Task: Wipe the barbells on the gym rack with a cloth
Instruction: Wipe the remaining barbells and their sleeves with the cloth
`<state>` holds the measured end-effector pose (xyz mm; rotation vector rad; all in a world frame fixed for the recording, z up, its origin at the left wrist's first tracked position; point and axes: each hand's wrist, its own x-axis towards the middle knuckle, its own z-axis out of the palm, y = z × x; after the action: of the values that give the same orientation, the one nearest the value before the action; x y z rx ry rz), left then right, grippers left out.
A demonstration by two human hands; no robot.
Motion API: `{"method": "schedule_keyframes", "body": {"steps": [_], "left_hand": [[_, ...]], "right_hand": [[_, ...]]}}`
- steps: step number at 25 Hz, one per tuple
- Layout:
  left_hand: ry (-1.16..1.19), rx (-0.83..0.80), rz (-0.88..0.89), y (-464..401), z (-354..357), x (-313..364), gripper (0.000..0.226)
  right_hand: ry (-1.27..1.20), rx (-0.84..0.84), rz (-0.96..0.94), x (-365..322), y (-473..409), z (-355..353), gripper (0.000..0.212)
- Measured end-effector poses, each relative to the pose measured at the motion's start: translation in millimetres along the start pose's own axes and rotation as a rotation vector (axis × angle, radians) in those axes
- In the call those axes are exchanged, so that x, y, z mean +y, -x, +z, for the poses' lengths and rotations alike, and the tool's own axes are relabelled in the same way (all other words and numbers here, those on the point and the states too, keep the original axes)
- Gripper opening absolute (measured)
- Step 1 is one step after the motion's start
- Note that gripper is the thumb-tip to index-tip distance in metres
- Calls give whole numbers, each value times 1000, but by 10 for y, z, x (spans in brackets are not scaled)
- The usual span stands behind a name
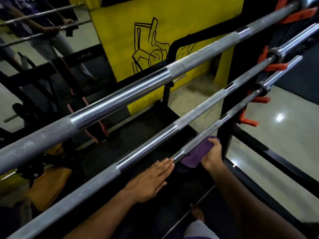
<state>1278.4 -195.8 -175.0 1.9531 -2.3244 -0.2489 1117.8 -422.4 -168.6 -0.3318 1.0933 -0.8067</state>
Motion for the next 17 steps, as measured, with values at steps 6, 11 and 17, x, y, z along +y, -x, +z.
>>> {"method": "schedule_keyframes", "body": {"steps": [6, 11, 17], "left_hand": [[-2, -10, -13, 8, -8, 8, 64], [-8, -37, -31, -1, -32, 41, 68], [87, -44, -49, -6, -85, 57, 69]], "right_hand": [[149, -24, 1, -148, -117, 52, 46], [404, -78, 93, -27, 116, -315, 57], [573, -97, -15, -171, 410, -332, 43]]}}
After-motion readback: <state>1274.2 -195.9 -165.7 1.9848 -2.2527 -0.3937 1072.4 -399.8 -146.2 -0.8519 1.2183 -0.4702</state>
